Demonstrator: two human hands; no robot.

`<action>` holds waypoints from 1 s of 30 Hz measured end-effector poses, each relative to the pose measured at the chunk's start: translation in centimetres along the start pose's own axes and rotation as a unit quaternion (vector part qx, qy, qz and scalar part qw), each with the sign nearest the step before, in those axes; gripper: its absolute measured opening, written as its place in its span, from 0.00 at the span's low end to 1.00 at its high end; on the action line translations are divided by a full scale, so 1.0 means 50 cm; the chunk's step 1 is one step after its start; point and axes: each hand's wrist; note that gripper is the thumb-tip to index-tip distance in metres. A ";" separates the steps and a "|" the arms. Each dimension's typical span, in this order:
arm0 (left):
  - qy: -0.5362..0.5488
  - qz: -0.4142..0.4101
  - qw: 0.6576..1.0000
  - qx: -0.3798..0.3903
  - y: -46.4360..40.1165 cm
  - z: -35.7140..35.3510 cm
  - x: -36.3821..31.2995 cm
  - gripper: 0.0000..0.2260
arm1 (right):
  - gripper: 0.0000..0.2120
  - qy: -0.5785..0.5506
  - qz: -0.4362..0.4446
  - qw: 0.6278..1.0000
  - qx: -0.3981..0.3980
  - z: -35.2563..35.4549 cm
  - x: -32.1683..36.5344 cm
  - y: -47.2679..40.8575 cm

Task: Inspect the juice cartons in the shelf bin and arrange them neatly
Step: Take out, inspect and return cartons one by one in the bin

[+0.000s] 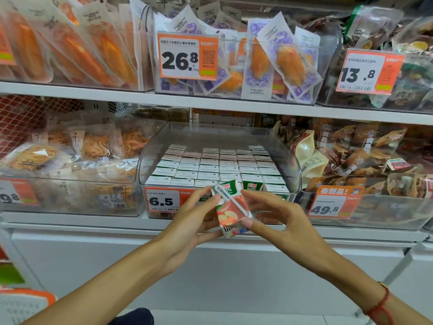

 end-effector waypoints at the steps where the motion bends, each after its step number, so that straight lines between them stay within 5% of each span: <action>1: 0.009 0.018 1.000 0.001 0.001 -0.001 -0.001 0.12 | 0.23 -0.022 -0.009 1.000 -0.010 -0.002 0.001 -0.002; 9: -0.020 0.094 0.995 0.009 -0.001 0.007 -0.001 0.26 | 0.19 -0.141 -0.130 0.980 -0.045 -0.002 -0.001 -0.013; 15: -0.021 0.094 0.995 -0.007 -0.003 0.011 0.002 0.20 | 0.16 -0.164 -0.159 0.974 -0.012 -0.003 -0.008 -0.012; 21: -0.051 -0.013 0.998 -0.033 -0.004 0.002 0.005 0.16 | 0.21 -0.224 -0.167 0.955 0.102 -0.002 -0.008 -0.006; 30: -0.106 -0.154 0.981 0.050 0.002 -0.019 0.007 0.16 | 0.19 -0.242 -0.139 0.960 0.007 -0.014 -0.008 -0.011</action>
Point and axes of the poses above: each hand's wrist, its own y-axis away from the middle knuckle, its own z-axis out of the back of the hand, x = y × z, and after that the axes turned 14 degrees about y, right-handed
